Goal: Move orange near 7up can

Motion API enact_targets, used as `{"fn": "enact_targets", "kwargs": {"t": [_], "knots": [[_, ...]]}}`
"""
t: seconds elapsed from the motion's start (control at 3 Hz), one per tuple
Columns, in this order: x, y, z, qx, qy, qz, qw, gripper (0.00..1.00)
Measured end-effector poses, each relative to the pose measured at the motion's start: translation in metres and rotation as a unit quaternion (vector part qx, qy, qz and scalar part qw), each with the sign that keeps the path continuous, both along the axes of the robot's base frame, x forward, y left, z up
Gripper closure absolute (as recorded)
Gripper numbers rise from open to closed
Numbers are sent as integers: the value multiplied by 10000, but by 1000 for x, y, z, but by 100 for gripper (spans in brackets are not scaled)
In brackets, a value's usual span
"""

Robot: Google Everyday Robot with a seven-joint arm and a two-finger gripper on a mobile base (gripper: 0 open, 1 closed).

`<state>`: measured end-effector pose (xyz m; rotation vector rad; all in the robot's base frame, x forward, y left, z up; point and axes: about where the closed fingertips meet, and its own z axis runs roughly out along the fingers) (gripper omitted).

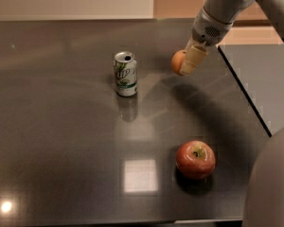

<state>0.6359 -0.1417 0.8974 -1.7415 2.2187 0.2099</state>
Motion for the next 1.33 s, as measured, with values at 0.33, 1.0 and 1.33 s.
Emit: {"fn": "enact_targets", "kwargs": {"t": [0.33, 1.0, 1.33], "knots": [[5, 24, -12, -20, 51, 275, 9996, 100], [5, 60, -29, -3, 46, 788, 9969, 100], [0, 74, -33, -47, -8, 1051, 9944, 100]]}}
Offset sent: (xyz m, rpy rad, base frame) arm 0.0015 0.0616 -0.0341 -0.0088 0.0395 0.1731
